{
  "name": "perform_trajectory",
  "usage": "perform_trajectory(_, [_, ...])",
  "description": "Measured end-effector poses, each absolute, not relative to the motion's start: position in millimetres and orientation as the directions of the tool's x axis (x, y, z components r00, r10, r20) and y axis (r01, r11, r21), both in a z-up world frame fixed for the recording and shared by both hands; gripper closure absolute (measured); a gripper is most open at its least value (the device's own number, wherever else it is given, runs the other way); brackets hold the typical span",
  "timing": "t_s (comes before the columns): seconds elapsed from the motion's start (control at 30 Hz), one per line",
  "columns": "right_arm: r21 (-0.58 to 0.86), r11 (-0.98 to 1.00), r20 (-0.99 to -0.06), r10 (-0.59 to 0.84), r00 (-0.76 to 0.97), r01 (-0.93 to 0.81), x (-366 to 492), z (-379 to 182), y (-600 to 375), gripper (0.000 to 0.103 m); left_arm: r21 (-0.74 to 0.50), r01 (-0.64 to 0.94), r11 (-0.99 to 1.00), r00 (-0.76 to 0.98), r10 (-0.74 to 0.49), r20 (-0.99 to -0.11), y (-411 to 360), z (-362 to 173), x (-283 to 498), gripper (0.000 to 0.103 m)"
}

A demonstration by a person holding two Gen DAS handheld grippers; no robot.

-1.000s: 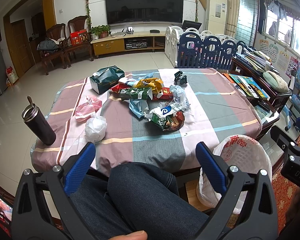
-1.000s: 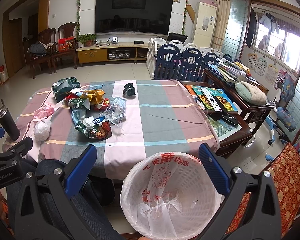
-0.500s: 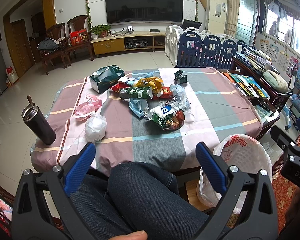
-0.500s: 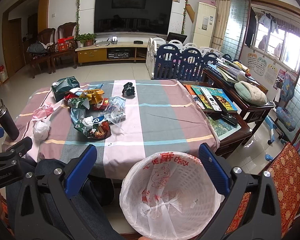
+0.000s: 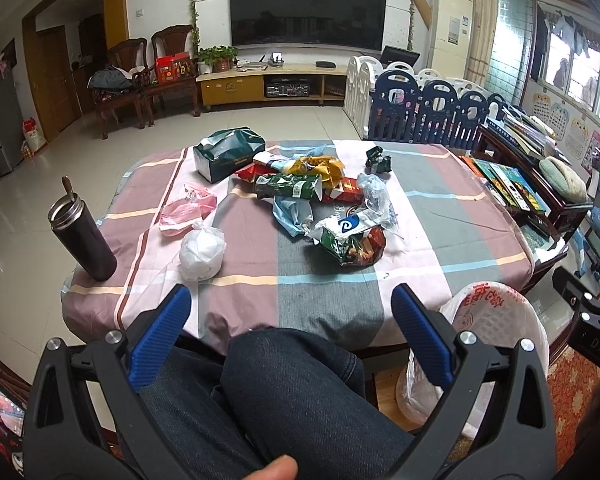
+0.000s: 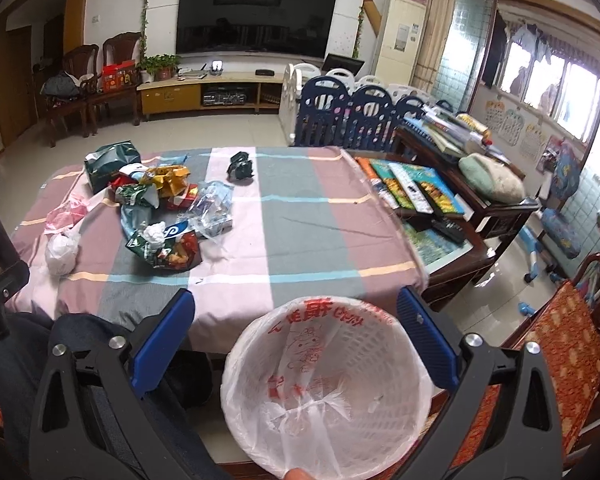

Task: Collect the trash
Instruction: 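Reach the right tool to the green chip bag and close on it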

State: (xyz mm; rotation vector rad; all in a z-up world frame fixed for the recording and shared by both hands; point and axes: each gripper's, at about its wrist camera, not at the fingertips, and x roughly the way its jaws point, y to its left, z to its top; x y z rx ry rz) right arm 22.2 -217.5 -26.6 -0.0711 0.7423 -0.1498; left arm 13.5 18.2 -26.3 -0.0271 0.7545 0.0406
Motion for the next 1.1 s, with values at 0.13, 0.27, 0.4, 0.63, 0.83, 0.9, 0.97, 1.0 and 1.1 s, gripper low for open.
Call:
perform_trajectory(0.13, [-0.133,0.981,-0.704,-0.192,0.684,0.138,30.9,-41.1,-218.4,0.051,-0.044,-0.061,0.997,0.736,0.015,-0.677,27.2,-30.3,16.1,0.020])
perform_trajectory(0.27, [-0.046,0.994,-0.753,-0.097,0.651,0.095,41.3,-55.9,-217.1,0.062,-0.047,-0.139,0.989,0.734,0.071,-0.675,51.0,-41.7,25.1,0.046])
perform_trajectory(0.4, [-0.045,0.998,-0.749,-0.068,0.659,0.051,57.3,-70.3,-196.6,0.053,-0.096,-0.295,0.951,0.682,0.139,-0.718,99.1,-64.9,38.0,0.045])
perform_trajectory(0.63, [-0.059,0.996,-0.784,-0.001,0.620,-0.074,128.9,-121.0,-136.1,0.038,-0.090,-0.376,0.922,0.618,0.177,-0.766,123.4,-98.3,48.1,0.024])
perform_trajectory(0.83, [0.016,0.989,-0.818,0.096,0.567,-0.145,187.6,-151.3,-83.0,0.038,-0.019,-0.350,0.937,0.626,0.219,-0.748,113.5,-106.7,52.1,0.019])
perform_trajectory(0.9, [-0.037,0.984,-0.809,0.074,0.583,-0.177,197.6,-156.5,-63.9,0.036,0.024,-0.362,0.932,0.651,0.271,-0.709,111.7,-103.2,50.8,0.017])
perform_trajectory(0.97, [-0.099,0.973,-0.799,0.048,0.599,-0.210,206.5,-163.5,-47.5,0.031,0.033,-0.374,0.927,0.671,0.295,-0.680,113.1,-100.0,48.9,0.016])
perform_trajectory(1.0, [-0.132,0.966,-0.798,0.030,0.602,-0.223,211.2,-168.0,-41.5,0.031,0.027,-0.383,0.923,0.678,0.301,-0.671,115.7,-99.1,48.2,0.016])
perform_trajectory(1.1, [-0.195,0.946,-0.812,-0.007,0.584,-0.260,223.5,-184.3,-29.6,0.033,-0.018,-0.412,0.911,0.681,0.295,-0.670,127.3,-100.1,47.3,0.015])
